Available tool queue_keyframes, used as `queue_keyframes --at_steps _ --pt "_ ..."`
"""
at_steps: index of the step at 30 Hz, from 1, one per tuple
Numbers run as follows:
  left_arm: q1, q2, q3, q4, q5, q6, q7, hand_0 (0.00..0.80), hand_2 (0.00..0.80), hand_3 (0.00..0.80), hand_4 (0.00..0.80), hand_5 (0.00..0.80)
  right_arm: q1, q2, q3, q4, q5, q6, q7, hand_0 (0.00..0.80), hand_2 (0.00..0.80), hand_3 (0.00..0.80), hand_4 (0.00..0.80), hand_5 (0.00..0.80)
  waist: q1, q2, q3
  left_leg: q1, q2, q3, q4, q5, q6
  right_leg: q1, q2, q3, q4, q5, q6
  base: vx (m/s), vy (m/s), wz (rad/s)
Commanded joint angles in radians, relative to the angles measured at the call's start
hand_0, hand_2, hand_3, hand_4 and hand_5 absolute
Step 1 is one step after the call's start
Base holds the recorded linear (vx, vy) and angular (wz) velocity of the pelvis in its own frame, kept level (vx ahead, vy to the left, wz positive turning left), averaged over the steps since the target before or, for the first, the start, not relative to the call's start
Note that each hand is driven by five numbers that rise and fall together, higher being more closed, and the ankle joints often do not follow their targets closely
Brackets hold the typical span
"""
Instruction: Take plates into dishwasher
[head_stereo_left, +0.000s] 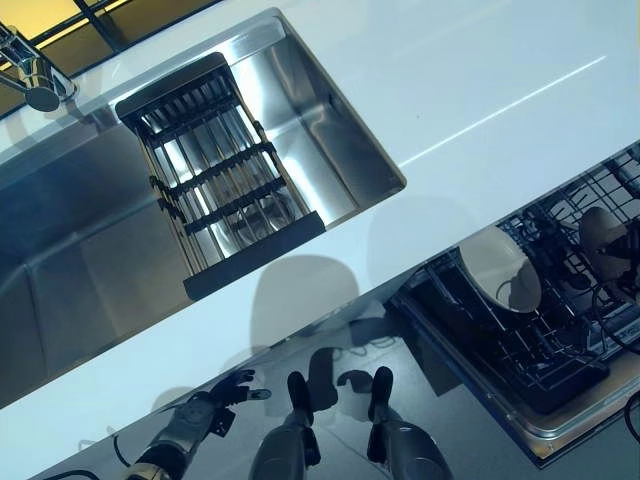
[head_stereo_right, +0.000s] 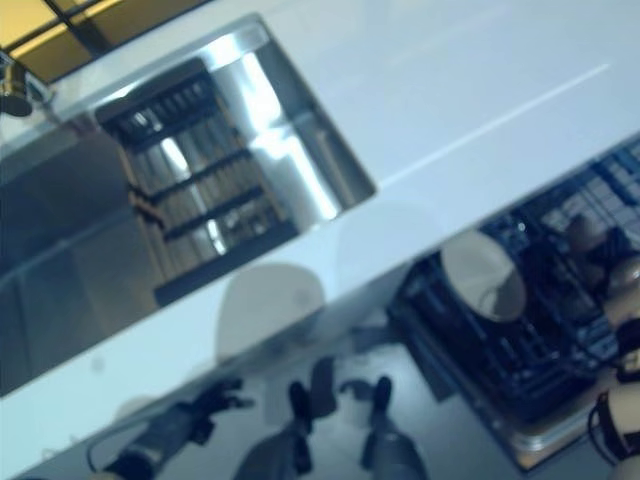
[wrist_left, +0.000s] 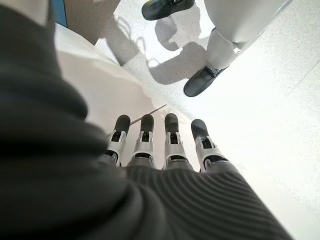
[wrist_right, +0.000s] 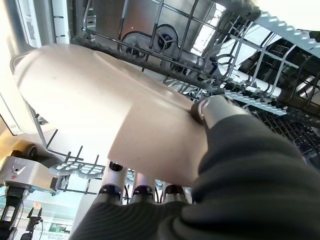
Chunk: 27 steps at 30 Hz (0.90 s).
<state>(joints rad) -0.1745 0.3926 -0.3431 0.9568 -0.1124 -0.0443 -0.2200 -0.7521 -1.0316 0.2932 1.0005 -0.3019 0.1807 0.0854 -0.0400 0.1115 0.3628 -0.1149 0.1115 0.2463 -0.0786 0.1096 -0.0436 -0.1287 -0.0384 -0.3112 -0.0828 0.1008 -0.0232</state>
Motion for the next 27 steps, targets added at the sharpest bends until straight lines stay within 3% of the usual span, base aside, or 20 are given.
queue_keyframes --at_steps 1,14,20,27 --pt "-0.032 0.022 -0.011 0.026 0.000 -0.014 0.003 0.000 0.000 0.000 0.000 0.000 -0.052 0.018 0.064 0.038 0.008 -0.011 -0.004 0.800 0.800 0.800 0.800 0.800 -0.001 -0.052 -0.049 0.028 -0.007 0.044 -0.009 -0.073 0.003 -0.009 0.016 0.076 0.029 -0.114 -0.004 0.000 0.000 0.00" --pt "-0.032 0.025 -0.021 0.009 -0.012 -0.010 0.003 0.000 0.000 0.000 0.000 0.000 -0.078 0.000 0.094 -0.020 -0.079 -0.011 -0.118 0.800 0.800 0.800 0.800 0.800 -0.002 -0.045 -0.047 0.022 -0.007 0.050 -0.009 -0.072 0.001 -0.015 0.013 0.070 0.019 -0.108 -0.001 0.000 0.002 -0.01" --pt "-0.036 0.023 -0.021 0.000 -0.016 -0.005 0.005 0.000 0.000 0.000 0.000 0.000 -0.088 0.006 0.101 -0.031 -0.080 0.019 -0.065 0.800 0.800 0.800 0.800 0.800 0.000 -0.045 -0.045 0.016 -0.008 0.048 -0.009 -0.070 0.000 -0.020 0.013 0.063 0.021 -0.109 0.000 -0.001 0.001 -0.01" --pt "-0.050 0.040 -0.027 0.004 -0.014 -0.002 0.004 0.000 0.000 0.000 0.000 0.000 -0.099 0.012 0.107 0.003 -0.042 -0.001 -0.061 0.800 0.800 0.800 0.800 0.800 0.011 -0.035 -0.033 0.007 -0.003 0.043 -0.009 -0.065 0.005 -0.042 0.001 0.032 0.087 -0.144 -0.008 0.003 -0.039 0.01"
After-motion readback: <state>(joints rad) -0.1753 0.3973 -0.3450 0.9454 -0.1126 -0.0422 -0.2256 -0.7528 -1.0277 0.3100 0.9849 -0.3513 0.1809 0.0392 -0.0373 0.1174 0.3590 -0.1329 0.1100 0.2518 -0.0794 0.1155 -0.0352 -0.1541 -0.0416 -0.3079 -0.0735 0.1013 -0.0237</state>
